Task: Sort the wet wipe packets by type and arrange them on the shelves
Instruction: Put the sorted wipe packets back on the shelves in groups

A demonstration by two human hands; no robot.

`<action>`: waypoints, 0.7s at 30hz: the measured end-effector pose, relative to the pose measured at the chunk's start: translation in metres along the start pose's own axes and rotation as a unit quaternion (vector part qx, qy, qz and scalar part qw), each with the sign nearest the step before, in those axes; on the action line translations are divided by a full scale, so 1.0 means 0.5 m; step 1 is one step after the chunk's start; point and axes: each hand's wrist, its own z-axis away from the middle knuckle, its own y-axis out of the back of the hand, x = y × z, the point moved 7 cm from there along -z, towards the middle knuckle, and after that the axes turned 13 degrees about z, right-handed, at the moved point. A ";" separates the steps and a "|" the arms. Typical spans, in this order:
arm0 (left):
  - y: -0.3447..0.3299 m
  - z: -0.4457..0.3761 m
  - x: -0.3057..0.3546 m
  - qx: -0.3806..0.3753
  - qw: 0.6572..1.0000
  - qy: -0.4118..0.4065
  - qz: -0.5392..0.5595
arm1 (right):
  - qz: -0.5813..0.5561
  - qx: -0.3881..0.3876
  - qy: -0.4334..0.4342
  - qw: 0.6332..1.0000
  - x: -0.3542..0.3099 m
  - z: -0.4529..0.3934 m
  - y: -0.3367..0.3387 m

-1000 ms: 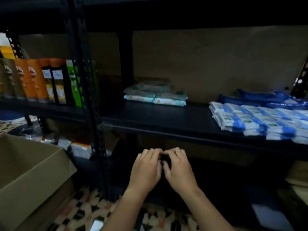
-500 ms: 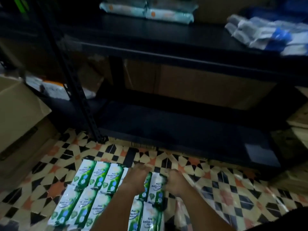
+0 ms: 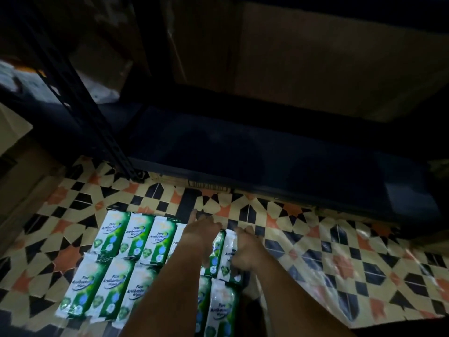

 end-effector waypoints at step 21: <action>0.027 0.034 0.018 0.041 0.988 -0.070 0.131 | -0.122 0.084 0.059 0.987 0.003 0.039 0.049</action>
